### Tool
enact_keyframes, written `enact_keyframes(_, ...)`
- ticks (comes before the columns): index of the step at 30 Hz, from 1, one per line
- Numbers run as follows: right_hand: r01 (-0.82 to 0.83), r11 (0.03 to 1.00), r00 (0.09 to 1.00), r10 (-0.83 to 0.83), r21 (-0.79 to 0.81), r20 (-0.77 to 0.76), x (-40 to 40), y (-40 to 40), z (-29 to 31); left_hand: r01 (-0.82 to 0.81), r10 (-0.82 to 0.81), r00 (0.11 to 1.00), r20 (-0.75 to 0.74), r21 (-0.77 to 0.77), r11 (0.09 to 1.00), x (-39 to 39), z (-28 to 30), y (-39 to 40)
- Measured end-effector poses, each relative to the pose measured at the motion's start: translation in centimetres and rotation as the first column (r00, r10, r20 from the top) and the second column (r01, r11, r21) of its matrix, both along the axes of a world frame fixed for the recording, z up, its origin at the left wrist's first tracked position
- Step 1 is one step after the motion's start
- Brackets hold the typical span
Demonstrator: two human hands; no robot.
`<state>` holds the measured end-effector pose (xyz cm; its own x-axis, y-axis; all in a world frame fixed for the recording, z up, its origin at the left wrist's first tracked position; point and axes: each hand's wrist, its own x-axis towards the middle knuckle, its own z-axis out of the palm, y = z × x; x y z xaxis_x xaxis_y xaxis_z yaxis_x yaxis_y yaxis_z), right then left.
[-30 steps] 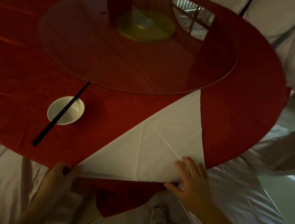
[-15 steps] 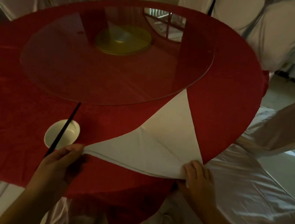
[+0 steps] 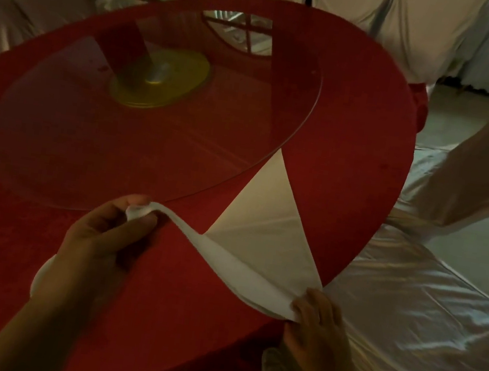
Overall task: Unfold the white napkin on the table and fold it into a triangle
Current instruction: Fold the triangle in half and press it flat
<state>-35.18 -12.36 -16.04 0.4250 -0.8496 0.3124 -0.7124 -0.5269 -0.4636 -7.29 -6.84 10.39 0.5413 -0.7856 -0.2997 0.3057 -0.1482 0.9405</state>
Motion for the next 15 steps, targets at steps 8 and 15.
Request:
enact_keyframes(8, 0.09, 0.996, 0.995, -0.09, 0.011, 0.047, 0.9, 0.5, 0.4, 0.018, -0.031, 0.944, 0.328, 0.043, 0.999, -1.0, -1.9, -15.1)
enact_keyframes(15, 0.299, 0.939, 0.944, -0.317, 0.172, 0.088, -1.4, -1.4, -0.7, 0.04, -0.11, 0.85, 0.515, 0.145, 0.989, -1.7, -7.7, -26.6)
